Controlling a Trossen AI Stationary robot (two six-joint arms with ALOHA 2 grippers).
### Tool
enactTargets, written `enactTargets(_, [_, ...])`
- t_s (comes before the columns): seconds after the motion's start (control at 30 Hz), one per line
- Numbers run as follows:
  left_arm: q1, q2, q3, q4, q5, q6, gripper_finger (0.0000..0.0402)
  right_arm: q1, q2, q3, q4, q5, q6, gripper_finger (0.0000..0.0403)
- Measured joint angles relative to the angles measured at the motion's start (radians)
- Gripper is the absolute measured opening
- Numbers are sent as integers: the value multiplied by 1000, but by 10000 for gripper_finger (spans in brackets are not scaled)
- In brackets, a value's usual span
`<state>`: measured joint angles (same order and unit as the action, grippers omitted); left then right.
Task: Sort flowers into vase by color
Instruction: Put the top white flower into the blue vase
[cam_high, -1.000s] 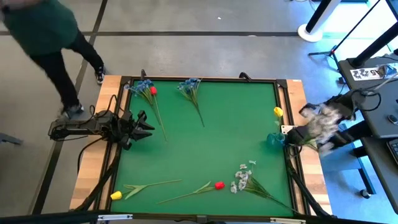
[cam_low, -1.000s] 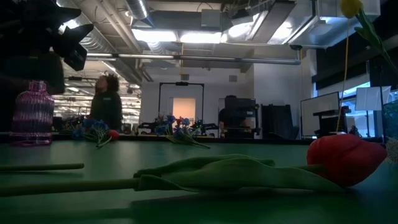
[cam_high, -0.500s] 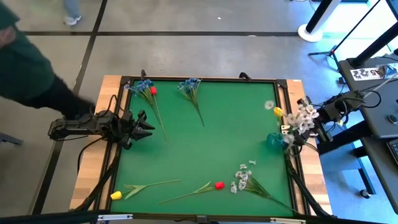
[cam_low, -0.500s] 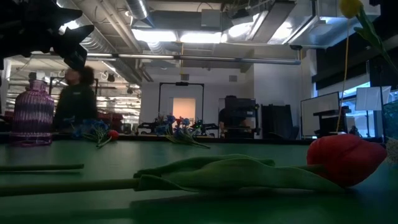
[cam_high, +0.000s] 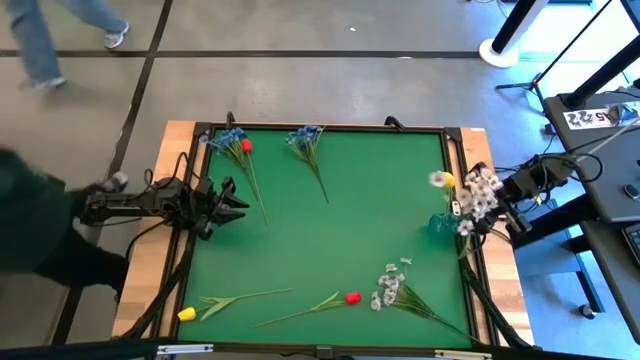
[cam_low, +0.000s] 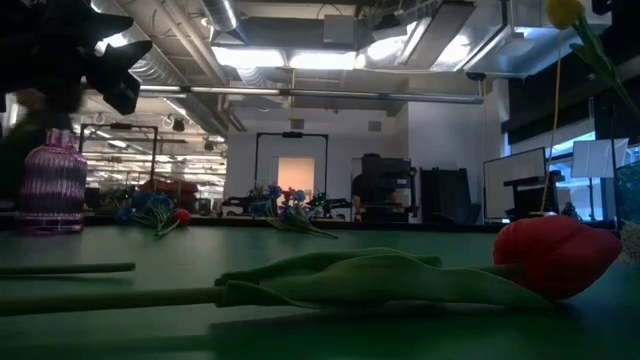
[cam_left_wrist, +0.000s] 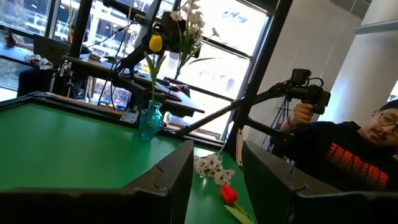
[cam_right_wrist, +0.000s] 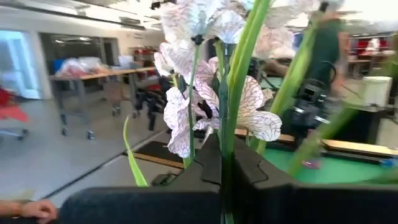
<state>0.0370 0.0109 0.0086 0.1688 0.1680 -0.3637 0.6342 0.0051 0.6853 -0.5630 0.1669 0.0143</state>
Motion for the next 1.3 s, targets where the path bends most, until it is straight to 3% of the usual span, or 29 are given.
enactTargets(0.17, [0,0,0,0,0,0,133,0,0,2,-40,35,-15,6])
enactTargets(0.37, [0,0,0,0,0,0,133,0,0,74,-15,-54,-16,8])
enactTargets(0.6, [0,0,0,0,0,0,133,0,0,68,-84,53,-25,4])
enactTargets(1.07, [0,0,0,0,0,0,133,0,-1,19,-207,67,-24,8])
enactTargets(1.2, [0,0,0,0,0,0,133,0,-1,44,-260,51,-18,11])
enactTargets(1.3, [0,0,0,1,0,0,133,0,3,76,-330,96,9,28])
